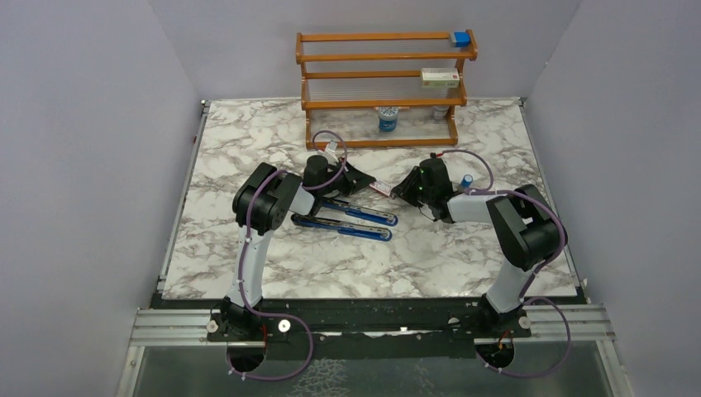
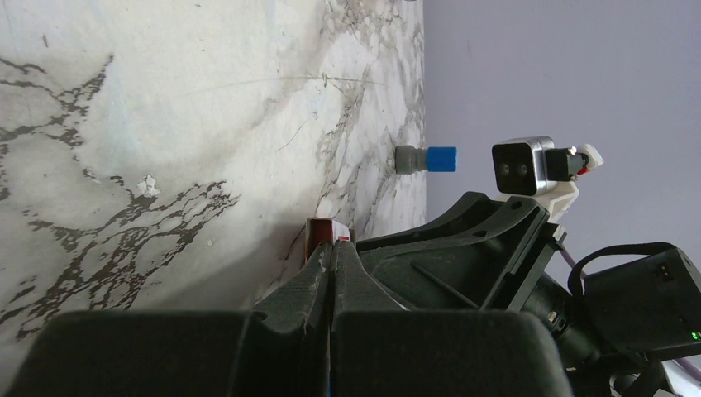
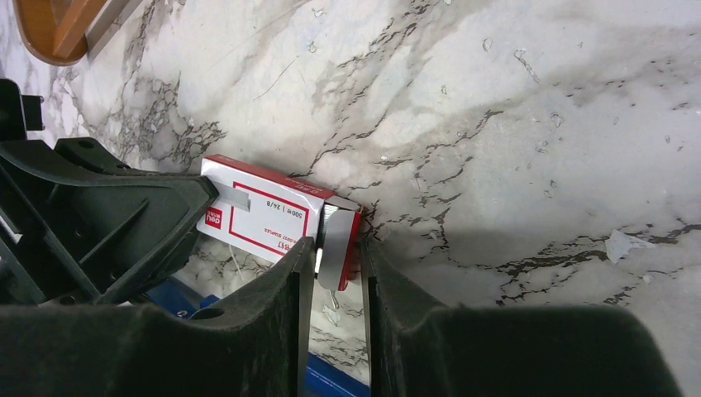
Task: Load the staples into the stapler
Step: Open the staple box at the center of the board.
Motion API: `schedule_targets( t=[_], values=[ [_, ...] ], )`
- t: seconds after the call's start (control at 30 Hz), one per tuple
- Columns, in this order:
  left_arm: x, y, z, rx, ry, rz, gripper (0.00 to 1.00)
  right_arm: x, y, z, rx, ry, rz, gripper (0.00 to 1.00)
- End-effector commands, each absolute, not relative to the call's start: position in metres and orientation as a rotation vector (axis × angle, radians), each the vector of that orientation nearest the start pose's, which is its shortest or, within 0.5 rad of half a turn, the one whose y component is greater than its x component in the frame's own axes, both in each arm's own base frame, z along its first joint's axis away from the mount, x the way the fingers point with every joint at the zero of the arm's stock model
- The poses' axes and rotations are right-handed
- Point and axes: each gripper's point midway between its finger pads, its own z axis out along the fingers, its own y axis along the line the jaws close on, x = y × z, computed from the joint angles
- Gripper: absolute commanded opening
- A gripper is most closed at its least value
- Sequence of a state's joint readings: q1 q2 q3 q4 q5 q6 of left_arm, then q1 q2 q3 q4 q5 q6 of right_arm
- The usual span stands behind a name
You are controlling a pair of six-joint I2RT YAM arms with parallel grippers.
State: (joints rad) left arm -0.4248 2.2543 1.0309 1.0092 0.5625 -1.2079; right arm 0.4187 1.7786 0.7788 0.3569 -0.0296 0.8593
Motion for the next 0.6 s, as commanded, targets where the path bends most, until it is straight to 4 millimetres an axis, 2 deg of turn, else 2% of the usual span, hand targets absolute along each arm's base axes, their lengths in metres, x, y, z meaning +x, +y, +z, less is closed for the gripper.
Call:
schedule_targets(
  t=[0.0,0.23,0.57],
  values=[
    [0.425,-0.327,0.051,-0.320,2.023,-1.593,0.00,0.371,0.196,-0.004,0.509,2.357,0.593,0.30],
    [0.426,-0.326,0.053,-0.319,2.017,-1.590,0.00,0.365,0.189,-0.008,0.524,2.361,0.576,0.25],
    [0.427,-0.324,0.052,-0.324,2.017,-1.588,0.00,0.361,0.182,-0.006,0.524,2.352,0.548,0.24]
  ],
)
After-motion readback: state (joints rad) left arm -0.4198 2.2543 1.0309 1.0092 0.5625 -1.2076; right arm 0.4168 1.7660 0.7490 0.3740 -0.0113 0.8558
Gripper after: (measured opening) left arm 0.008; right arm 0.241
